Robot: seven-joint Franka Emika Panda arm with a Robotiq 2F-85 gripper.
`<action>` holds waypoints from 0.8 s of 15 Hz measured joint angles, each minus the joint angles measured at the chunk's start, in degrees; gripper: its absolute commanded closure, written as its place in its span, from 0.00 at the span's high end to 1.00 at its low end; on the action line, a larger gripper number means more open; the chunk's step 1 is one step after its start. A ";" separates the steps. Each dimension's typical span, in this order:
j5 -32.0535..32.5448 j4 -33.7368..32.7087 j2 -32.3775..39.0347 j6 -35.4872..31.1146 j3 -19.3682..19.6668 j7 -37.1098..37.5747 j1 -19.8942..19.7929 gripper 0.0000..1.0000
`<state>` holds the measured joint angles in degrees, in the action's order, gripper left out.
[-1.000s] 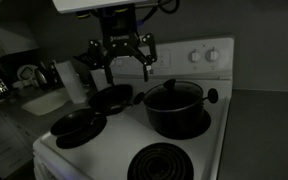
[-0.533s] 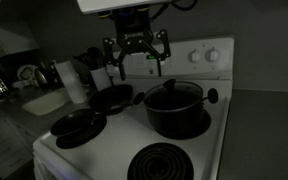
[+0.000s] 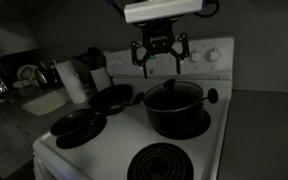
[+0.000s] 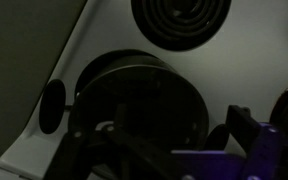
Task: Take the lid off the pot and put it on the stove
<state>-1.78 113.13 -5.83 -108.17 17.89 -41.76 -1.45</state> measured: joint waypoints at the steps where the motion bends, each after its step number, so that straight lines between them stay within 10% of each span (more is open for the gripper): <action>1: -0.07 -0.58 0.89 0.01 -0.41 0.05 -0.16 1.00; 5: 0.95 -0.57 0.70 -0.16 -1.47 2.08 -0.99 1.00; 12: 0.62 -0.16 2.71 -4.32 -8.71 30.99 -1.17 1.00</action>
<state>-1.15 112.98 -3.12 -112.49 9.18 -10.77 -2.63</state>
